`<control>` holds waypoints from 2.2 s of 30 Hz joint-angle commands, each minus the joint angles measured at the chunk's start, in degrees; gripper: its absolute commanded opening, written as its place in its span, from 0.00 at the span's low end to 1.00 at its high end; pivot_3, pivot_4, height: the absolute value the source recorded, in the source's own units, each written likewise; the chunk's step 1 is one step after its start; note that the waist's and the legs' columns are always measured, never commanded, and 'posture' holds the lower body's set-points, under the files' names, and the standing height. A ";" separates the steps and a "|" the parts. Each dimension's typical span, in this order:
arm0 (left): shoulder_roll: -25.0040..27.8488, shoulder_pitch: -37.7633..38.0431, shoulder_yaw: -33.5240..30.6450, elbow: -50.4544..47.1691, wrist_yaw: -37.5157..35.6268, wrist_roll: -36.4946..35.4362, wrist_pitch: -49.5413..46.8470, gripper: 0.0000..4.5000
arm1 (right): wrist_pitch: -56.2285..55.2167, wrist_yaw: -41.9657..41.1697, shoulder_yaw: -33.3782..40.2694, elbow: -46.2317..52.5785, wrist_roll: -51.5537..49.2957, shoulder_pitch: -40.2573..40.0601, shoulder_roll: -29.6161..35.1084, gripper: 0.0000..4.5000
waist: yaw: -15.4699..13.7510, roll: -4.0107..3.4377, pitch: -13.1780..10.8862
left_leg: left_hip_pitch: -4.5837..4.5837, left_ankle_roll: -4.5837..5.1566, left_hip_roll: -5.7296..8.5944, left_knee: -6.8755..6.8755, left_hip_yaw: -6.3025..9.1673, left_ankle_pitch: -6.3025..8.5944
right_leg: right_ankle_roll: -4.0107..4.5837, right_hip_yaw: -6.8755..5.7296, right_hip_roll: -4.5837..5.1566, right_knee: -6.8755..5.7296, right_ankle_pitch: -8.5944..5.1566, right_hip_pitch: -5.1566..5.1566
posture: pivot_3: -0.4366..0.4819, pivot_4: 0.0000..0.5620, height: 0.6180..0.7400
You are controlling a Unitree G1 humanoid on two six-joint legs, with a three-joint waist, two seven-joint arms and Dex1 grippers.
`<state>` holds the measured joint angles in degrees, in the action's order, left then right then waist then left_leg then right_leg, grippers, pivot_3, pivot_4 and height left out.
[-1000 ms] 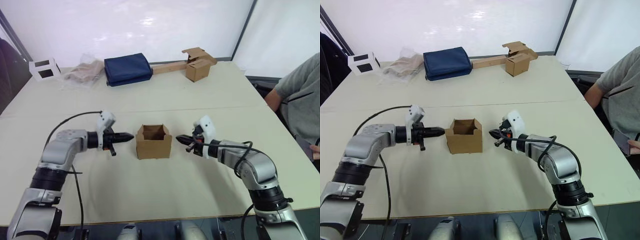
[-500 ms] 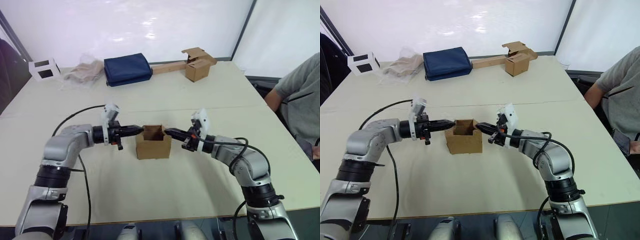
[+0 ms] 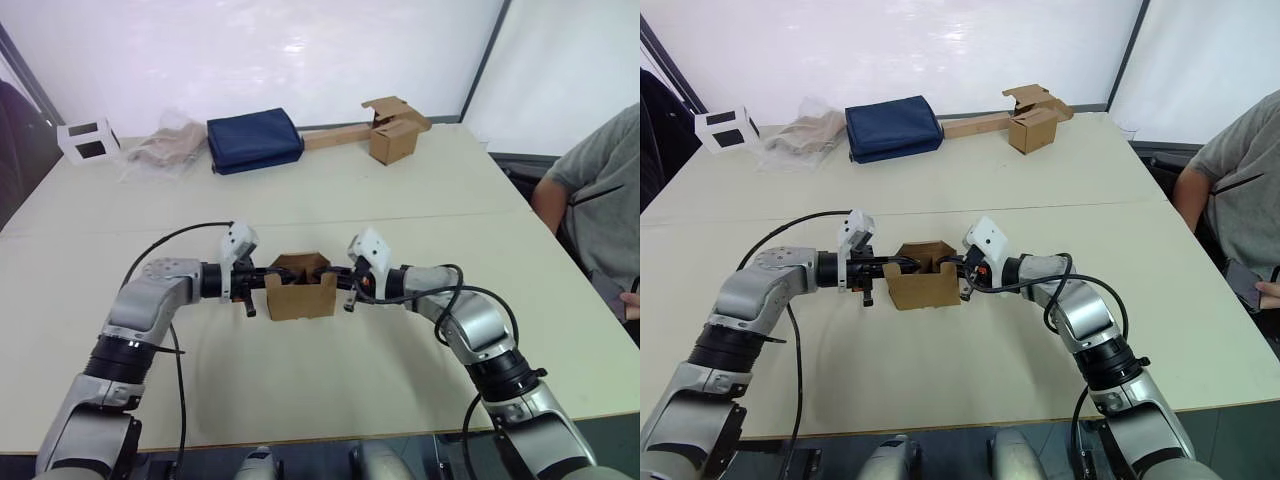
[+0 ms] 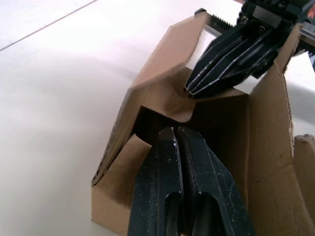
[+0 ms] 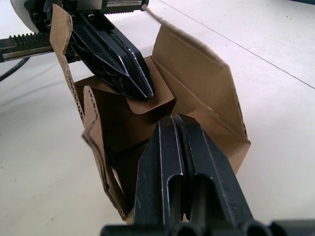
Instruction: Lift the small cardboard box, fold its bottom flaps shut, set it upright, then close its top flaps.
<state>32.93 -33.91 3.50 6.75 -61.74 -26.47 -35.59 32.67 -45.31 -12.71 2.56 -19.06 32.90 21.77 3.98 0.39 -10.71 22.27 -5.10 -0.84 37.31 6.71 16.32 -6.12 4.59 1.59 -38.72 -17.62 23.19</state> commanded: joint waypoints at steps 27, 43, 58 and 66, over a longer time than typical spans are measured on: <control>-7.06 -19.06 0.17 37.40 -9.91 8.03 16.56 0.02 | 10.04 2.34 -1.72 14.60 -11.21 -0.04 -1.44 0.00 | 0.03 0.01 -0.02 | 0.13 -0.01 0.02 -0.01 0.04 -0.01 | 0.00 -0.08 0.00 0.07 0.00 0.11 | 0.48 0.27 1.00; -8.12 -20.32 -1.35 40.96 -12.60 10.93 20.59 0.02 | 6.01 2.49 -6.01 3.69 -1.32 1.82 -3.12 0.00 | 0.08 0.01 -0.02 | 0.13 -0.01 0.03 -0.01 0.05 -0.01 | 0.00 -0.09 0.01 0.06 0.00 0.10 | 0.48 0.27 1.00; -0.55 -10.31 -6.57 8.62 -12.71 0.25 2.84 0.02 | 6.23 2.30 -4.14 4.09 -0.79 1.21 -4.11 0.00 | 0.12 0.01 -0.02 | 0.12 -0.02 0.01 -0.02 0.08 -0.01 | 0.00 -0.08 0.02 0.04 0.00 0.11 | 0.48 0.27 1.00; 5.81 1.52 -4.28 -7.40 -11.89 -1.93 -1.72 0.02 | 6.47 2.02 -3.57 4.29 -0.66 1.05 -4.00 0.00 | 0.07 -0.01 -0.02 | 0.09 -0.02 0.01 -0.04 0.06 -0.01 | 0.00 -0.05 0.03 0.03 0.00 0.08 | 0.48 0.27 1.00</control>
<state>38.28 -33.30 -1.20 1.83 -74.20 -28.73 -38.34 39.13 -43.16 -17.00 5.89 -19.38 33.82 18.00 4.05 0.38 -10.73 22.36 -5.12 -0.83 37.26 6.77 16.31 -6.12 4.54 1.61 -38.68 -17.62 23.28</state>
